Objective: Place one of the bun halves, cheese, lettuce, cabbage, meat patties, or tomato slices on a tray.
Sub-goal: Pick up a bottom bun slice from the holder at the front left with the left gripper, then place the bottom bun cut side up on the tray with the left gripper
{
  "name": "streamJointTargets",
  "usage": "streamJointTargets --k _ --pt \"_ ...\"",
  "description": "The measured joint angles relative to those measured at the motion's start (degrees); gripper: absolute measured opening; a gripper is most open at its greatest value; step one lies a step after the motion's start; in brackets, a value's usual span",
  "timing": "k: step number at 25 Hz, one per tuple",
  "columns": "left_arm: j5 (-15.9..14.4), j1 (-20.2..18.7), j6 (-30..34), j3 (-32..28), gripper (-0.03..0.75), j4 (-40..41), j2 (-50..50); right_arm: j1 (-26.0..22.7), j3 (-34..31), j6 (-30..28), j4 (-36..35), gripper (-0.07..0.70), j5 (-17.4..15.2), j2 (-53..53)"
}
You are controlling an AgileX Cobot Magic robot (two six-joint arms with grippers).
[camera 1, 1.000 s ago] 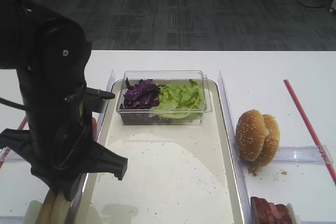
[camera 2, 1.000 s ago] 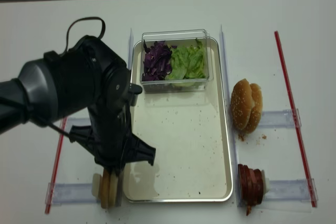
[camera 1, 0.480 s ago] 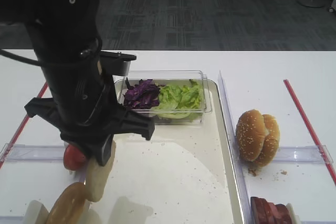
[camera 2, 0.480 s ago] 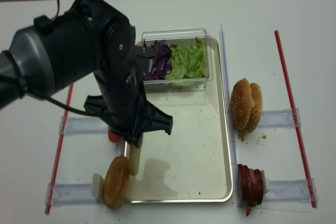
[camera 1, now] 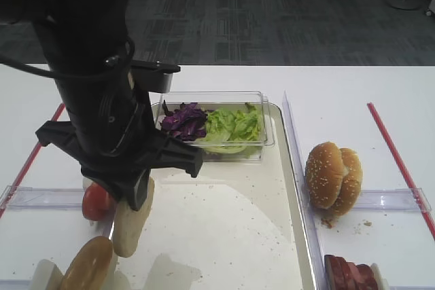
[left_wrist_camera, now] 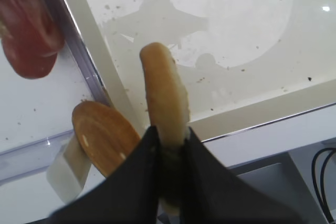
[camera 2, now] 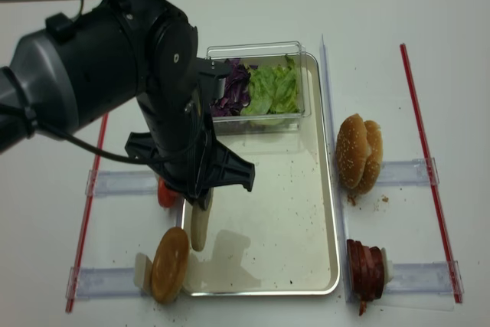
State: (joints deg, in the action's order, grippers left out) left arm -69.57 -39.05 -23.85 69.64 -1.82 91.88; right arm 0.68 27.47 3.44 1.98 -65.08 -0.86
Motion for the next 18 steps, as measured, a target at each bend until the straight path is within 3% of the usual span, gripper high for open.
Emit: streamJointTargets --k 6,13,18 --pt "0.00 0.00 5.18 0.00 0.053 -0.91 0.00 0.00 0.00 0.00 0.00 0.571 0.00 0.00" --pt "0.00 0.00 13.84 0.09 0.053 -9.66 0.00 0.00 0.00 0.00 0.00 0.571 0.00 0.00" --pt "0.11 4.64 21.42 0.09 0.053 -19.69 0.00 0.00 0.00 0.00 0.00 0.571 0.00 0.00"
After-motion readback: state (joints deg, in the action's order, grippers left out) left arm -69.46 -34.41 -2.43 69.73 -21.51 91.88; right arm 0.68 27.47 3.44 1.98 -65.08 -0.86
